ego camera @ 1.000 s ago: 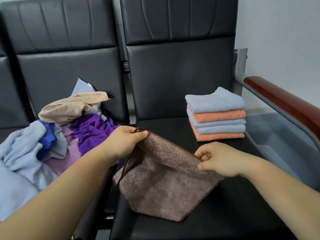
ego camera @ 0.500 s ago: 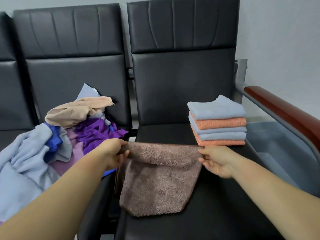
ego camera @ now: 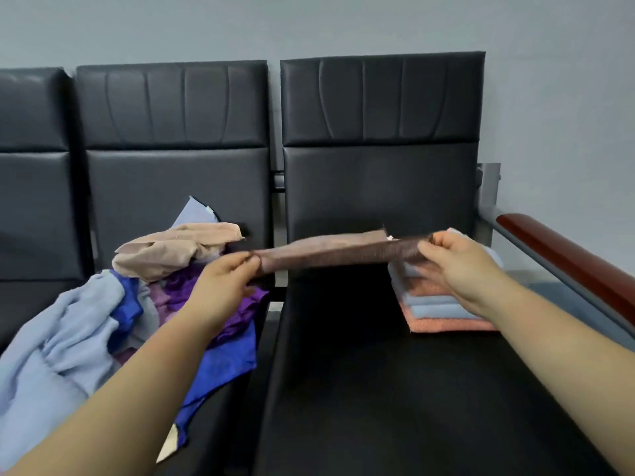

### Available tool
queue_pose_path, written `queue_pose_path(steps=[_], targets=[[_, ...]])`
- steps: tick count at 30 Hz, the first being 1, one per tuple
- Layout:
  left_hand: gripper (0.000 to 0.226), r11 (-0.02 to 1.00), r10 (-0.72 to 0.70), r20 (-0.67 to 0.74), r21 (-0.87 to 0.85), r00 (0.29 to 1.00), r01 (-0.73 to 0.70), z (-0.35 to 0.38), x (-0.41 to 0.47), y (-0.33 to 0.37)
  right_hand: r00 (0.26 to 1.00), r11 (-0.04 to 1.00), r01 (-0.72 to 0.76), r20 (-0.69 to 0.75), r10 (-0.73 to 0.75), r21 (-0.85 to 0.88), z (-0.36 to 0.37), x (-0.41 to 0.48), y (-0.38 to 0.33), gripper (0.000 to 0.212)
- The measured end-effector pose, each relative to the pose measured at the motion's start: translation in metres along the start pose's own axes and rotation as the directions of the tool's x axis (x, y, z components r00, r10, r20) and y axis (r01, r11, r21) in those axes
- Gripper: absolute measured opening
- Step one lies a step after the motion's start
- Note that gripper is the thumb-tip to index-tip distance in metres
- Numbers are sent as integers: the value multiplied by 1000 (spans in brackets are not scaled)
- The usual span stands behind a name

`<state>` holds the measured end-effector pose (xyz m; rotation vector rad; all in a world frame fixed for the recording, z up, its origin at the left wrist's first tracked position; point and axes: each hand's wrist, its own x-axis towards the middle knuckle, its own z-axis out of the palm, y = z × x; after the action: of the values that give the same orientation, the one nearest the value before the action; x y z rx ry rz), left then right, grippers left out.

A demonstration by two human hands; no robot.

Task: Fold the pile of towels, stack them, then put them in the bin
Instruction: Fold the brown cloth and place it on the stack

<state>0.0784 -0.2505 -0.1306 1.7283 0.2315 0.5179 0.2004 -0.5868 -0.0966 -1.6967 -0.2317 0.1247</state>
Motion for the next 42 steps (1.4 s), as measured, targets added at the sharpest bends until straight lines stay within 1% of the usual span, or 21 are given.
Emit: queue_pose_path(steps=[1,2,4,6,8,9,11,13,15,17,19,22,23,24,27,30,32,35,37,39,42], targets=[[24,971,-1,48,239,999,-11,-2,-7,-12,998,996,-55,38,57,-70,-4,-9,16,12],[27,909,-42,85,417,996,3,-3,-12,-21,991,984,-92,78,105,-155,-8,-16,33,12],[34,798,-143,128,601,981,38,-2,-20,-41,978,910,-115,117,175,-399,-15,-34,66,13],[37,731,-213,192,682,958,26,0,-27,-56,970,790,-68,144,194,-610,-20,-48,92,18],[27,728,-257,249,686,934,17,-1,-34,-62,967,700,4,182,180,-714,-20,-56,100,19],[22,739,-266,267,673,926,18,0,-37,-63,968,690,22,189,167,-723,-20,-58,99,17],[28,779,-277,276,625,920,47,1,-46,-61,972,737,31,192,134,-675,-18,-62,98,16],[23,822,-277,261,563,925,87,4,-51,-60,977,782,43,191,98,-622,-13,-63,98,15],[18,836,-291,226,532,930,132,6,-54,-60,973,786,62,214,90,-615,-8,-63,99,13],[24,853,-349,220,477,911,212,7,-58,-63,962,750,35,225,152,-660,-7,-63,98,15],[29,836,-477,252,425,842,347,6,-63,-62,928,701,-24,245,281,-713,-8,-63,95,15],[20,720,-654,307,533,691,444,3,-72,-58,772,712,-264,299,560,-651,-9,-70,87,5],[17,699,-679,306,546,667,462,2,-74,-59,735,712,-320,311,603,-625,-8,-73,85,2],[14,691,-690,293,539,662,481,2,-74,-62,729,711,-331,310,610,-621,-7,-75,87,4],[15,725,-656,247,467,713,506,9,-74,-69,802,716,-257,270,533,-649,4,-79,90,10],[21,798,-562,246,413,790,439,20,-71,-71,875,694,-23,321,362,-720,11,-82,88,17],[24,834,-499,261,404,826,376,26,-69,-68,888,668,148,395,234,-729,13,-86,83,17],[19,855,-462,314,405,830,323,32,-69,-65,865,645,240,461,197,-725,15,-89,83,15],[18,833,-443,347,501,826,236,34,-68,-65,846,586,283,485,220,-759,16,-87,85,17],[19,763,-433,367,636,824,118,36,-67,-67,845,528,325,491,210,-785,12,-84,86,16],[18,697,-431,344,714,834,66,41,-62,-67,865,490,291,445,233,-822,-6,-78,83,22]])
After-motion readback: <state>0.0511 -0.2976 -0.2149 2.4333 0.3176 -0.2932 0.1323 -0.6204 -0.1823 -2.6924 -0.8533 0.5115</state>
